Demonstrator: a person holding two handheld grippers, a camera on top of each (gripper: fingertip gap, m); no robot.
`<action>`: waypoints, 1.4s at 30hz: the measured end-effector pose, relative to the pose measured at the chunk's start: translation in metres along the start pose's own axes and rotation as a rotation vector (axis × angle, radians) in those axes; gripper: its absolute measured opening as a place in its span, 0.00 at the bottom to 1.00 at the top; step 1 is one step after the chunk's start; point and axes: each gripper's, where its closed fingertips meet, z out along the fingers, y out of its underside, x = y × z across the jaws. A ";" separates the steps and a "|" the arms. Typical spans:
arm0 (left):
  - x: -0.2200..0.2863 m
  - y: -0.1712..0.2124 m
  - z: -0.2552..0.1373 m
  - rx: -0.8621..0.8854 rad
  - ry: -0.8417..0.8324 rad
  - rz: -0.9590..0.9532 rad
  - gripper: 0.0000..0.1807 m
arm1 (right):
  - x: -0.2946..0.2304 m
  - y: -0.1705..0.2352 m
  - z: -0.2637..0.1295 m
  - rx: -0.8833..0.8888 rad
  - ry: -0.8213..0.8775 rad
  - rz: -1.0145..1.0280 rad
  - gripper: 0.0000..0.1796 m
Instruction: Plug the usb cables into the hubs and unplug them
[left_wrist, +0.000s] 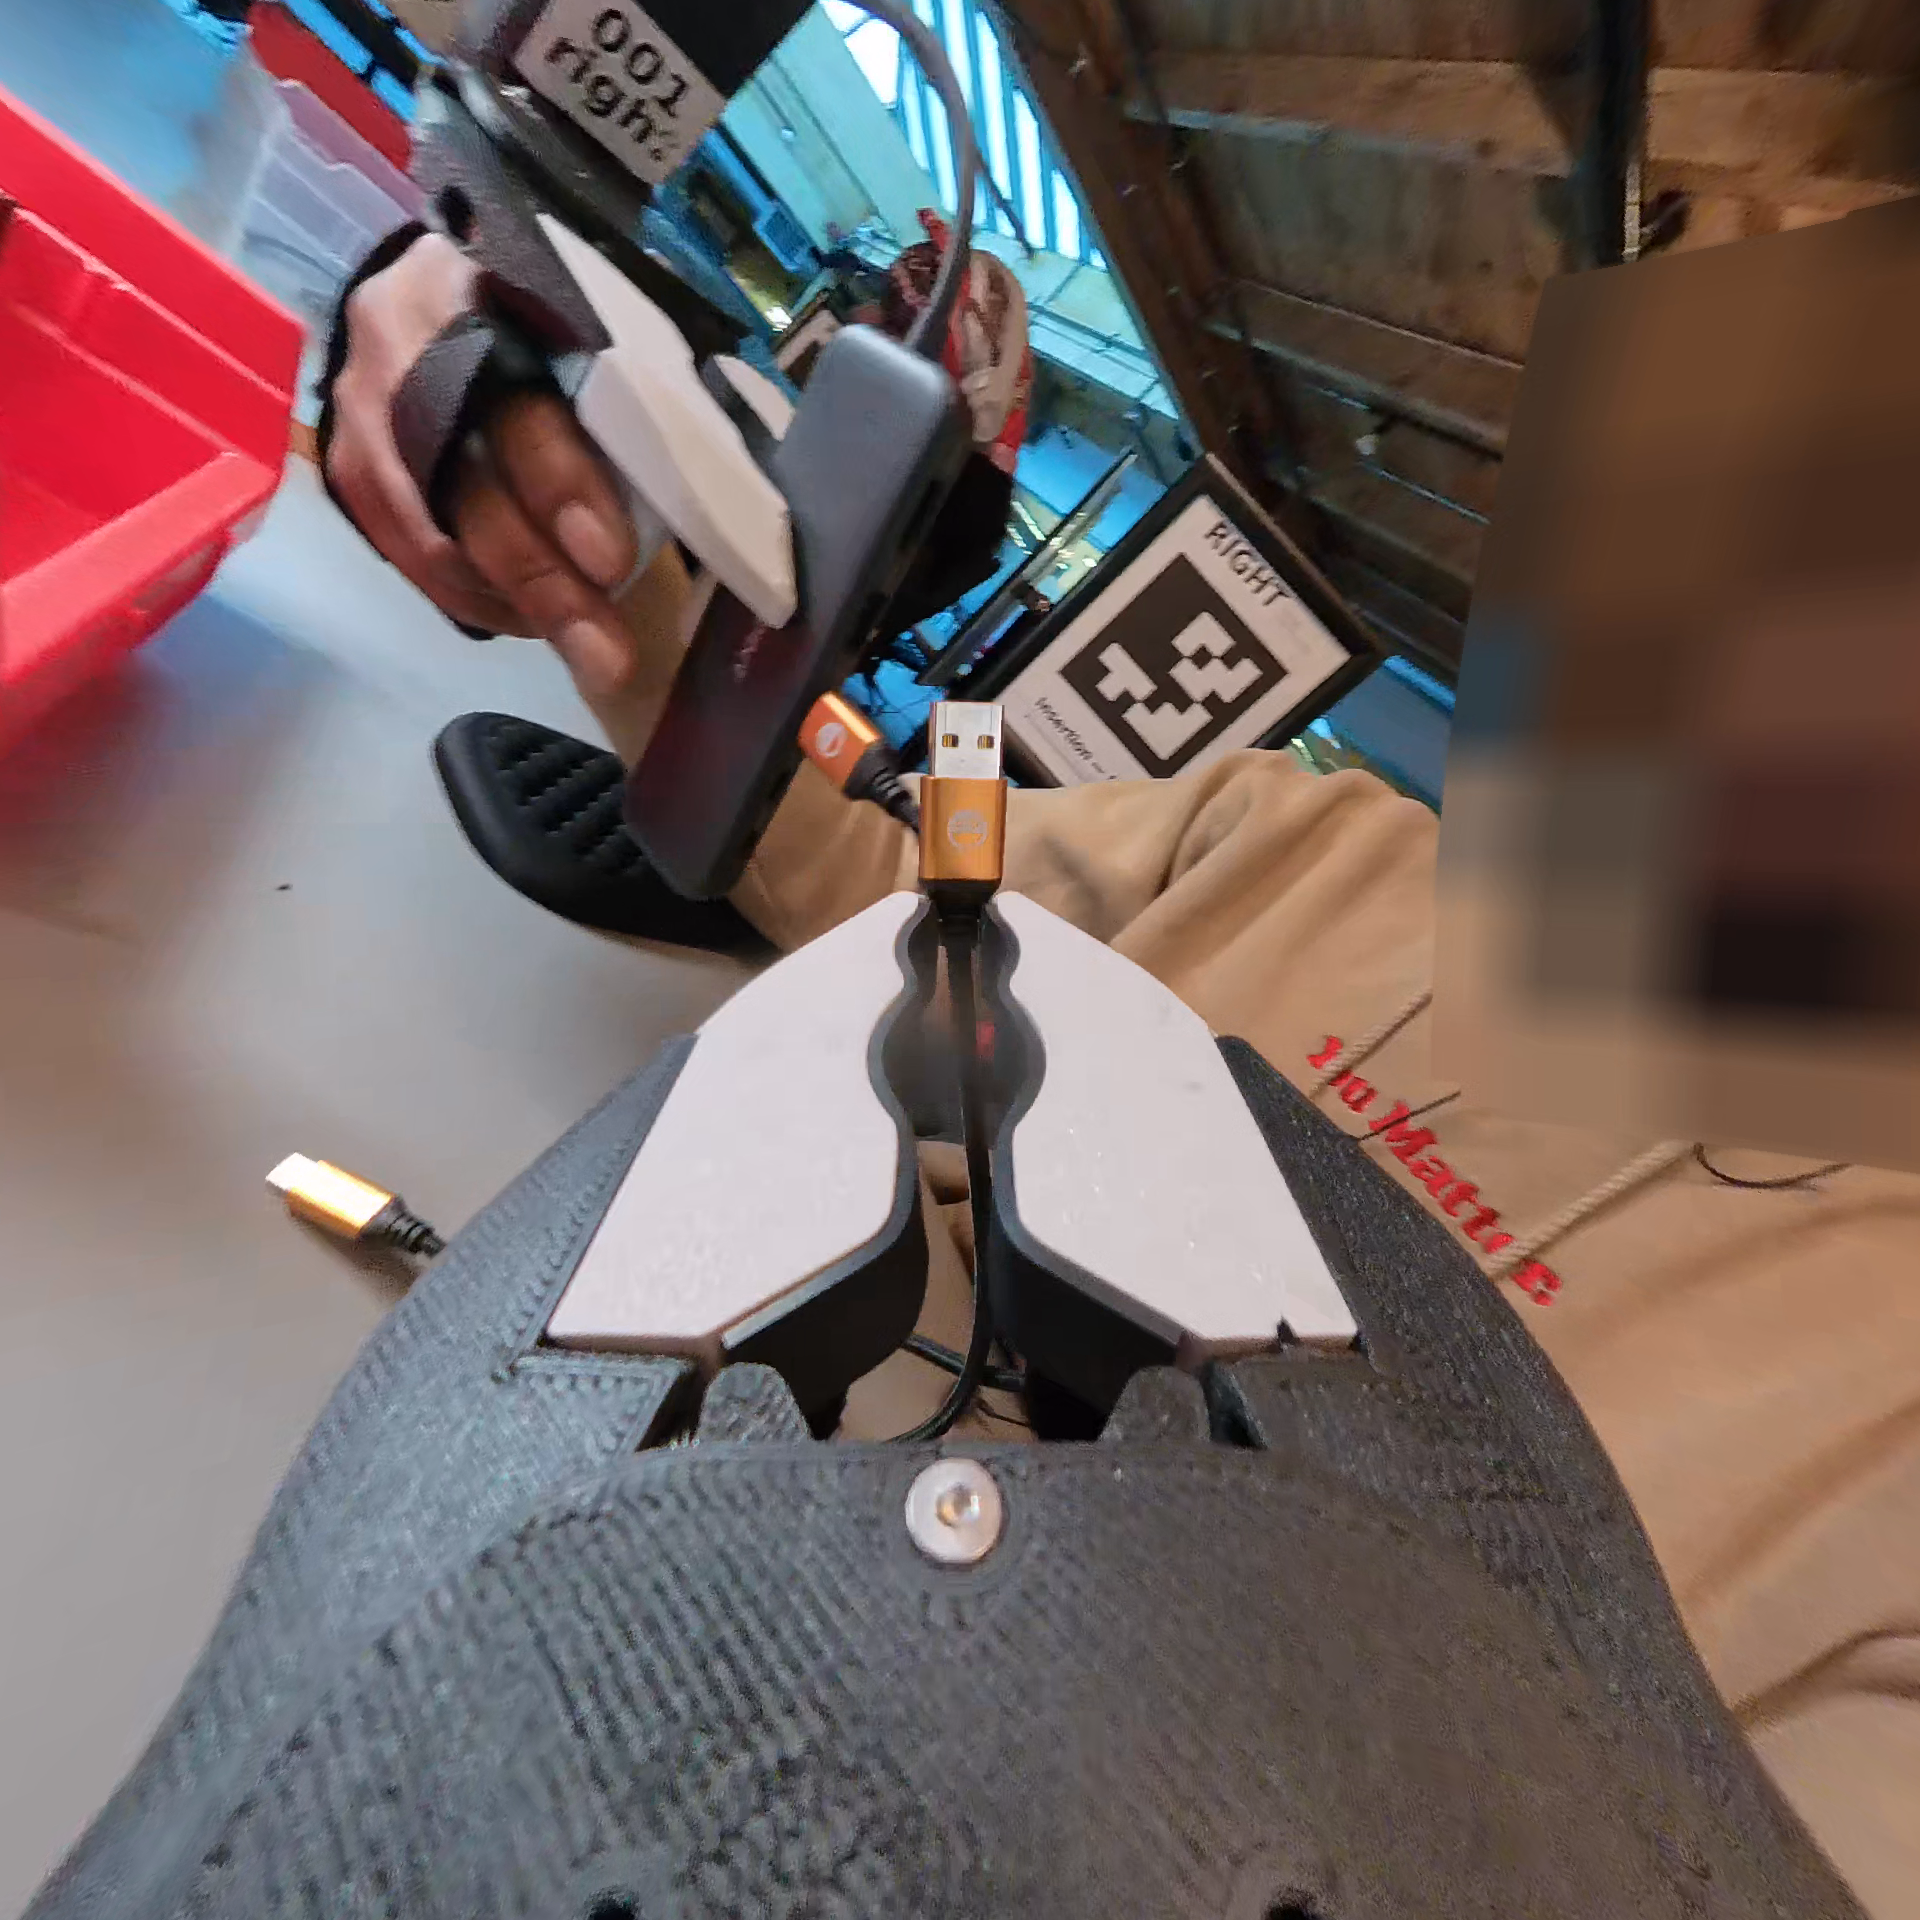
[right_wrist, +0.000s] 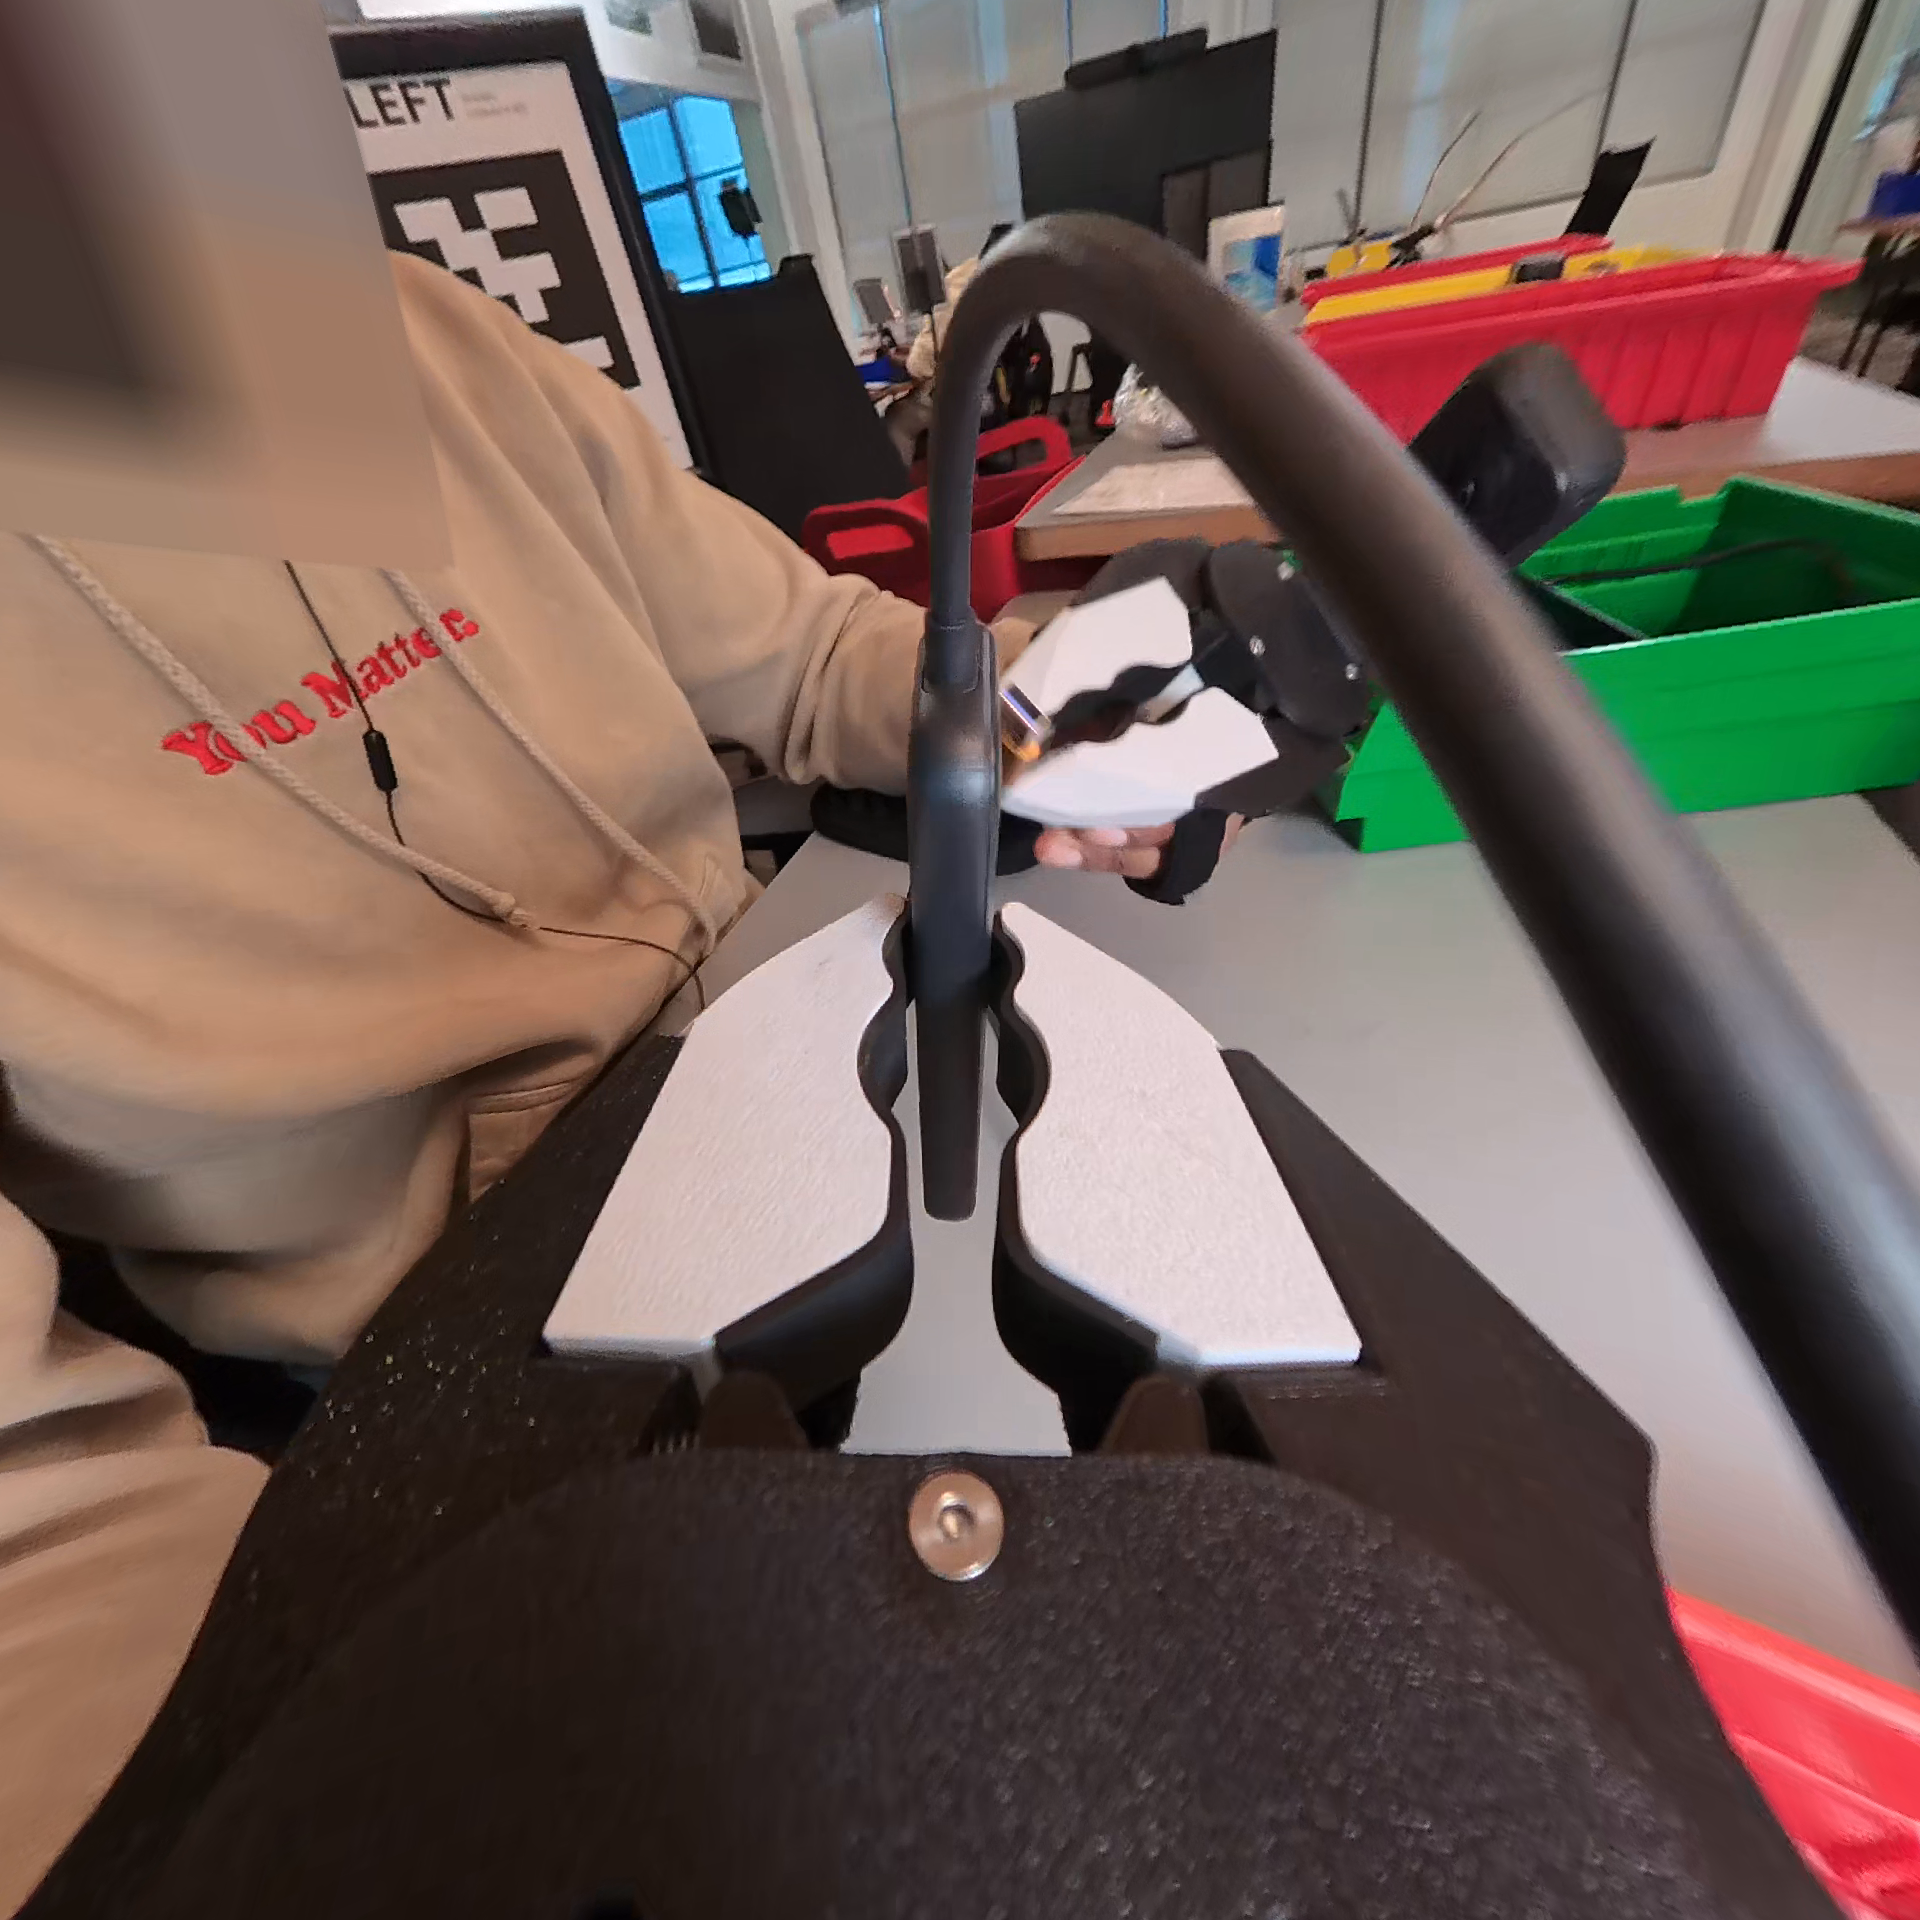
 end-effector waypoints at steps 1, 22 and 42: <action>0.004 0.002 0.001 -0.008 0.032 -0.006 0.04 | -0.001 0.001 0.002 -0.004 -0.010 0.004 0.07; -0.014 0.033 0.004 -0.112 0.083 -0.197 0.05 | 0.005 0.039 0.028 -0.282 0.031 0.008 0.07; -0.033 0.061 0.010 -0.180 0.128 -0.383 0.04 | -0.001 0.067 0.037 -0.365 -0.008 0.000 0.07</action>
